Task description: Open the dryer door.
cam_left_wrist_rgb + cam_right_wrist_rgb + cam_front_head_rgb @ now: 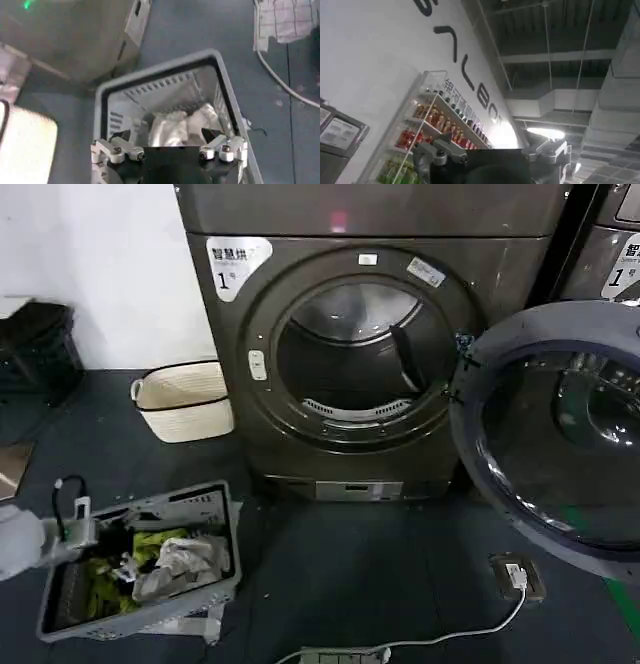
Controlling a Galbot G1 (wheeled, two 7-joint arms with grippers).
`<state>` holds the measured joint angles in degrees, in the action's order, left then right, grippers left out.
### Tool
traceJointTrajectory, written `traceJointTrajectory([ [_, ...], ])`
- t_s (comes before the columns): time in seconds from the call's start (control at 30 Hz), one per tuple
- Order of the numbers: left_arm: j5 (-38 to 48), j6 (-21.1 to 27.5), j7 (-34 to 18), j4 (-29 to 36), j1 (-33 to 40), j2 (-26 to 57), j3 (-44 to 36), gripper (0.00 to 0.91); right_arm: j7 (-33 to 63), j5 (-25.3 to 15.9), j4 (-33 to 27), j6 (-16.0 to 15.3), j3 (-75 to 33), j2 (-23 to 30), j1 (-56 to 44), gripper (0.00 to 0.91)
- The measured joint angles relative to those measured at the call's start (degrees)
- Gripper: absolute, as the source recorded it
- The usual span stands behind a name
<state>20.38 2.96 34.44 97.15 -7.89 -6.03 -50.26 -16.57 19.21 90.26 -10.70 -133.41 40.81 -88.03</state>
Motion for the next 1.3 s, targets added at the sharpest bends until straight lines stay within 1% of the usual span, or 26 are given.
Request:
traceJointTrajectory([
  [0.13, 0.0, 0.1, 1.3, -1.6, -0.1, 0.3, -0.6, 0.907, 0.0, -0.2, -0.1, 0.2, 0.1, 0.2, 0.1, 0.907],
  [0.27, -0.7, -0.2, 1.6, -3.5, -0.2, 0.4, -0.9, 0.907, 0.0, -0.1, -0.3, 0.7, 0.1, 0.5, 0.1, 0.907],
  [0.4, -0.3, 0.1, 0.7, -3.6, -0.1, 0.6, -1.0, 0.907, -0.1, -0.1, -0.4, 0.9, -0.1, 0.6, -0.1, 0.907],
  [0.67, -0.5, -0.2, 0.6, -3.8, -0.3, 1.1, -1.1, 0.907, -0.2, 0.0, 0.0, 0.9, -0.5, 0.7, -0.6, 0.907],
  [0.87, -2.6, -2.1, 0.0, -5.4, -0.2, 1.0, -1.1, 0.907, -0.2, 0.1, -0.1, 0.9, -0.5, 0.6, -0.5, 0.907],
  [1.3, -3.1, -1.6, 0.6, -5.2, -0.4, 2.3, -1.1, 0.907, -0.2, 0.0, 0.1, 0.9, 0.0, 0.5, 0.1, 0.907],
])
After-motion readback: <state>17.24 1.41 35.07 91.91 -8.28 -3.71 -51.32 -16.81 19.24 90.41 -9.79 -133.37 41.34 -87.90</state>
